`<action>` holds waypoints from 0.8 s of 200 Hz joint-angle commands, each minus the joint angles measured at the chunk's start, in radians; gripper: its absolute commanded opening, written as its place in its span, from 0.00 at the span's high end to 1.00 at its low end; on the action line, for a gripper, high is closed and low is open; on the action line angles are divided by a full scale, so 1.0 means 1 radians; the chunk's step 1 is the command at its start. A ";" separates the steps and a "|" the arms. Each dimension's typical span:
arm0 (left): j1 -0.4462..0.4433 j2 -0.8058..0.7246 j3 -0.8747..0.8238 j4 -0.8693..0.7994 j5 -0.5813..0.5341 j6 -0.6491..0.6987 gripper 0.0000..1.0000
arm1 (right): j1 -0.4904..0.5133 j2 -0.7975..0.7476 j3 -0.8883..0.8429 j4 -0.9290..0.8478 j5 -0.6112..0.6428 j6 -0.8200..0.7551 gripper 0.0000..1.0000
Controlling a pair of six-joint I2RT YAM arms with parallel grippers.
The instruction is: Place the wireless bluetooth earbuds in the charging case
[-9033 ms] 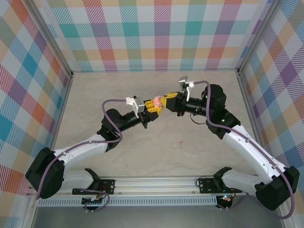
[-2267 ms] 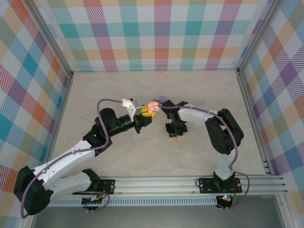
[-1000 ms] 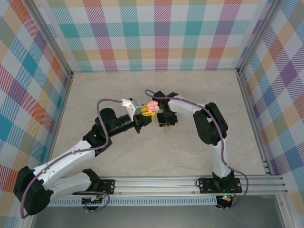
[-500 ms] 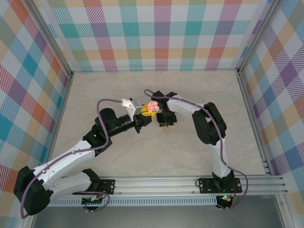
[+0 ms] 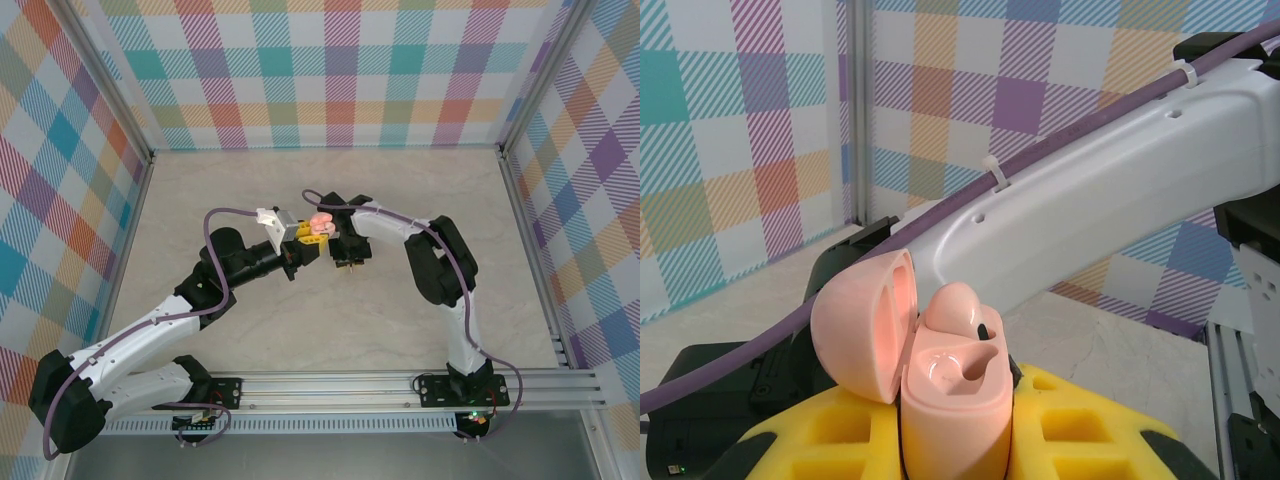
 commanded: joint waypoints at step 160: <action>-0.014 0.027 -0.010 -0.040 -0.274 -0.071 0.84 | -0.114 -0.509 -0.420 0.466 -0.254 0.031 0.75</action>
